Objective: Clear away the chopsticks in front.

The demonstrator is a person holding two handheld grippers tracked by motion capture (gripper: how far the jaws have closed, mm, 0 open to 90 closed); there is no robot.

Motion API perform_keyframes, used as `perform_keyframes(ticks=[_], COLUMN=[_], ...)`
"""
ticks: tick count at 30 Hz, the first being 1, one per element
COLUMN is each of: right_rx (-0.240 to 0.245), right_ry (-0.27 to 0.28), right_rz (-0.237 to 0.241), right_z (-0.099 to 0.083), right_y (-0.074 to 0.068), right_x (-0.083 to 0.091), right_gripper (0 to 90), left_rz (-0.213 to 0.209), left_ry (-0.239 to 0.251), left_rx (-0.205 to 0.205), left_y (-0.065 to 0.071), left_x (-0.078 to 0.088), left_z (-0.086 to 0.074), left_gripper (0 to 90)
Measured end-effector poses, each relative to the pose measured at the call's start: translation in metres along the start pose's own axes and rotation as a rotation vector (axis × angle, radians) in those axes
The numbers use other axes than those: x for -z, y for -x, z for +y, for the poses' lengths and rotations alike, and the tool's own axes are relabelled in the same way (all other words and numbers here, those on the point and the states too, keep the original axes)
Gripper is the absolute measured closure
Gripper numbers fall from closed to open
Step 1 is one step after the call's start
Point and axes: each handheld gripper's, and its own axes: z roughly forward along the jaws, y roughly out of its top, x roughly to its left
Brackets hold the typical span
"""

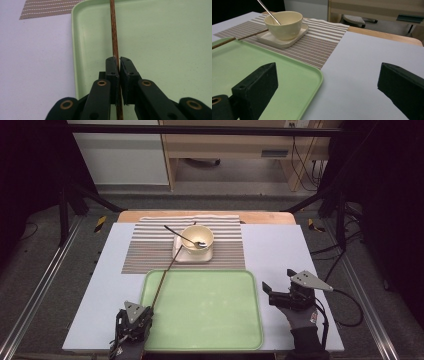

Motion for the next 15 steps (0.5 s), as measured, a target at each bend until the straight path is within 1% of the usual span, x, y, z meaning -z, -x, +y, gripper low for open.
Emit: perform_keyframes(ticks=[3, 6, 11, 15], right_rx=[0.003, 0.005, 0.004, 0.004], right_ry=[-0.001, -0.002, -0.004, -0.008], right_rz=[0.000, -0.002, -0.003, -0.003], right_z=[0.0000, -0.0001, -0.0002, -0.0004], right_y=[-0.0001, -0.0002, -0.0004, -0.0005], right_x=[-0.0003, -0.0006, -0.0007, -0.0012], right_gripper=[3.3, 3.3, 3.3, 3.3], left_rz=[0.013, 0.014, 0.011, 0.004], left_ry=[-0.014, -0.026, -0.047, -0.052], left_rx=[-0.010, -0.022, -0.029, -0.029], left_y=[0.0007, 0.0017, 0.0016, 0.0016], left_x=[-0.0018, -0.0037, -0.0061, -0.0075], left_z=[-0.0009, -0.0014, -0.0015, -0.0014], left_gripper=[84.6, 84.5, 83.8, 83.3])
